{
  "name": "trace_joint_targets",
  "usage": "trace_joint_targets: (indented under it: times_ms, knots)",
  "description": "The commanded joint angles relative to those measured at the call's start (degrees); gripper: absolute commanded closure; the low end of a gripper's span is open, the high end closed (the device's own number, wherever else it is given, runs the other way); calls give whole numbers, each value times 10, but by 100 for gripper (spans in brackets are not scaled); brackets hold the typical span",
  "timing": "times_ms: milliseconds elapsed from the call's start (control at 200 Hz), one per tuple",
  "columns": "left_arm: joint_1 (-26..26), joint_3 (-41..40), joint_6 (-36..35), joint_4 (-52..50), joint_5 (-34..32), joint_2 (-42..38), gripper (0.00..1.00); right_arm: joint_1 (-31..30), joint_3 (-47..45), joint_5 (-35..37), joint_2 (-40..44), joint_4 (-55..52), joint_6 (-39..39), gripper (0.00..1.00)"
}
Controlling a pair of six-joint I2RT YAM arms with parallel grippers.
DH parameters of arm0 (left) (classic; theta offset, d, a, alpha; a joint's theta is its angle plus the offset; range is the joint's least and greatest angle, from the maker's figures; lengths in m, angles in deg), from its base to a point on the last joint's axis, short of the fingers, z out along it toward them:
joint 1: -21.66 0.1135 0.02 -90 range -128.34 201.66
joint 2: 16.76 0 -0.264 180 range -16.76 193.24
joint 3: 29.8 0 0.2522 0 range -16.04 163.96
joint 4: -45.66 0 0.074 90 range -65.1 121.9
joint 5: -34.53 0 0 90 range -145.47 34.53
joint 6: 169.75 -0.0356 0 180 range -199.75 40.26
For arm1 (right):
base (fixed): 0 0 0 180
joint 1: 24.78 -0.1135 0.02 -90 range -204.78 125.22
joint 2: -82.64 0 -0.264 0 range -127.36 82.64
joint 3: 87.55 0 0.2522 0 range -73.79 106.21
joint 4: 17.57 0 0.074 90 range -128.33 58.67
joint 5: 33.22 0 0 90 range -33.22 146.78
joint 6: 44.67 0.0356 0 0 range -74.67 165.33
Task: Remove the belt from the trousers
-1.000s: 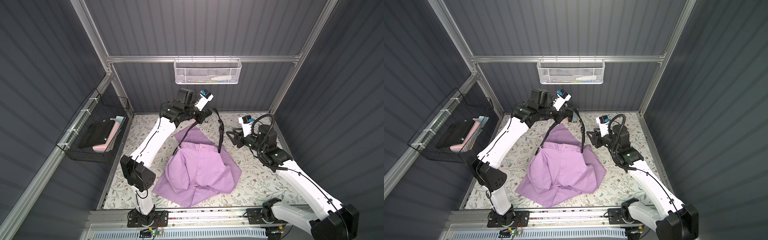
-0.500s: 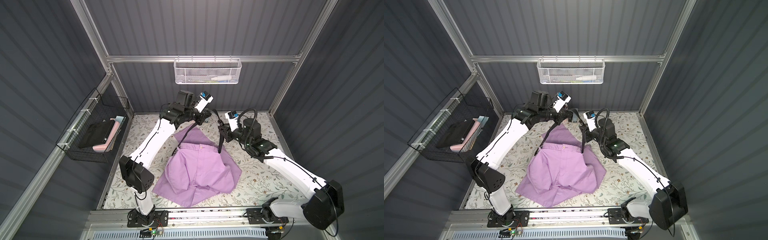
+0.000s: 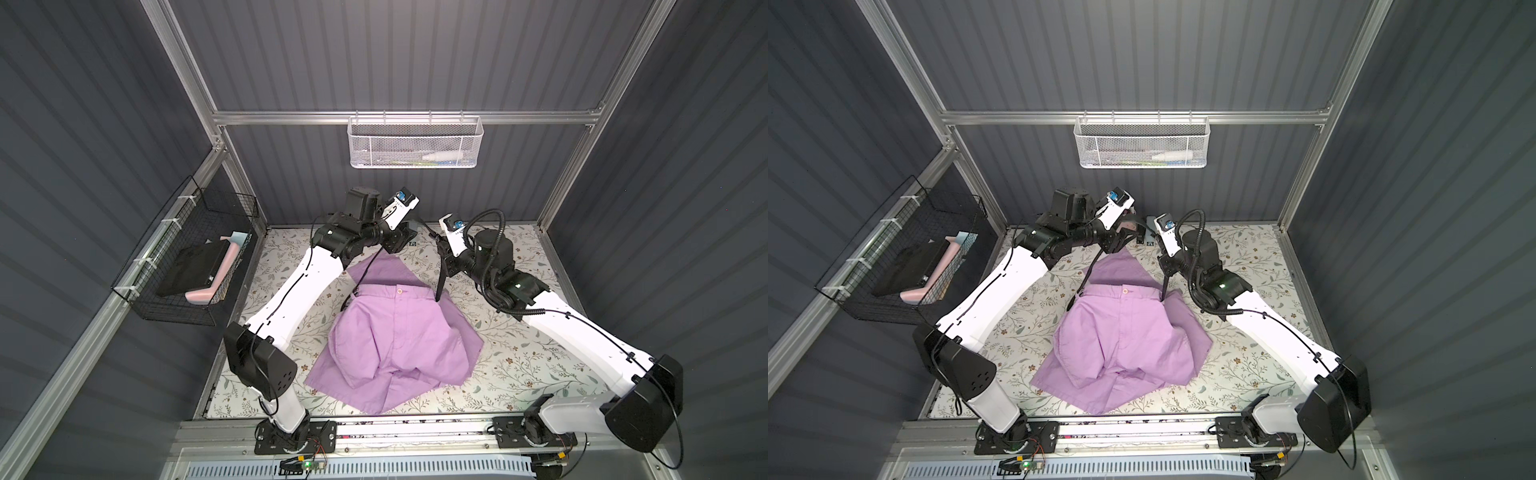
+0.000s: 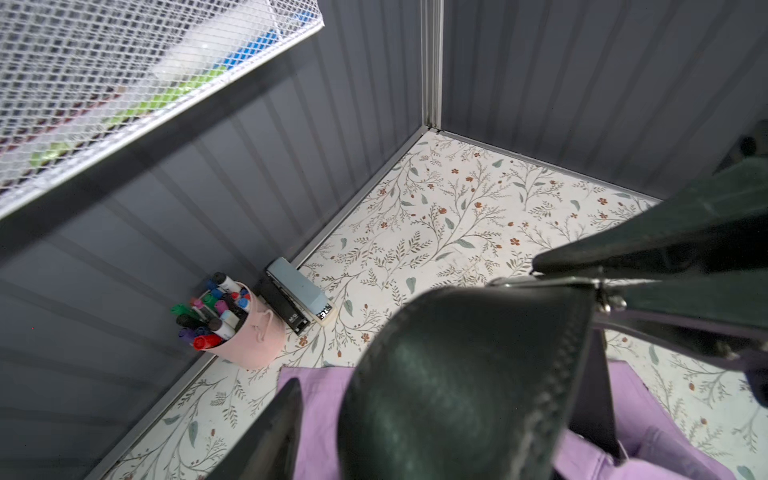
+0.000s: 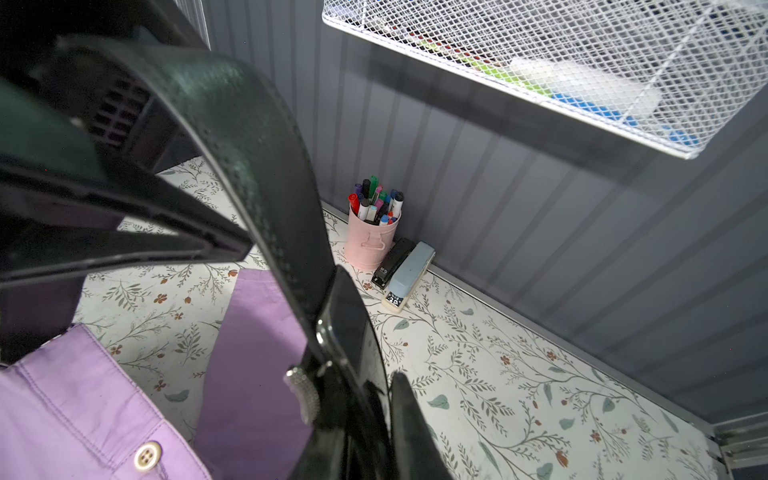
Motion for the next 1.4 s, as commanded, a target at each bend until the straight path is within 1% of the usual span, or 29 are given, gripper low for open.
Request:
trace_joint_targets:
  times_ms: [0, 95, 170, 350, 440, 485, 510, 530, 570, 620, 655, 675, 725, 770, 830, 891, 996, 1106, 1236, 1396]
  knots:
    - [-2, 37, -39, -14, -26, 4, 35, -6, 26, 33, -9, -17, -32, 100]
    - [-3, 39, -52, -15, -27, -1, 33, -6, 33, 47, -20, -34, -34, 100]
    - [-3, 43, -59, -19, -19, 0, 33, -6, 33, 44, -23, -35, -32, 100]
    - [-15, 72, -93, -64, 0, 33, 32, -6, 37, 29, -25, -31, -20, 100]
    - [-23, 88, -104, -81, 3, 50, 33, -6, 44, 24, -26, -34, -19, 100]
    - [-26, 95, -108, -87, 6, 56, 36, -6, 46, 24, -27, -35, -16, 100]
    - [-28, 98, -109, -89, 7, 60, 40, -6, 47, 26, -28, -36, -13, 100]
    - [-28, 100, -109, -90, 7, 62, 46, -6, 46, 26, -28, -36, -12, 100]
    - [-29, 104, -109, -92, 7, 64, 61, -5, 47, 27, -28, -37, -8, 100]
    - [-29, 103, -108, -90, 7, 63, 83, -5, 47, 24, -27, -40, 0, 100]
    - [-29, 100, -106, -86, 8, 60, 95, -2, 49, 16, -26, -43, 7, 92]
    - [-29, 98, -105, -83, 8, 58, 100, -1, 50, 8, -25, -47, 12, 87]
    - [-29, 93, -102, -79, 10, 54, 100, 7, 53, -30, -20, -57, 26, 72]
    - [-29, 92, -100, -80, 10, 52, 100, 14, 57, -68, -13, -67, 43, 62]
    - [-29, 97, -98, -87, 9, 52, 100, 22, 66, -106, -2, -83, 64, 55]
    - [-29, 101, -94, -92, 5, 54, 100, 26, 81, -124, 6, -103, 82, 52]
    - [-30, 106, -84, -95, 1, 55, 100, 27, 125, -126, 7, -148, 95, 50]
    - [-30, 112, -72, -94, -3, 57, 100, 27, 186, -112, -20, -200, 104, 49]
    - [-34, 122, -66, -100, -23, 63, 100, 26, 249, -98, -67, -262, 111, 55]
    - [-41, 152, -60, -131, -68, 78, 100, 23, 272, -92, -90, -301, 130, 57]
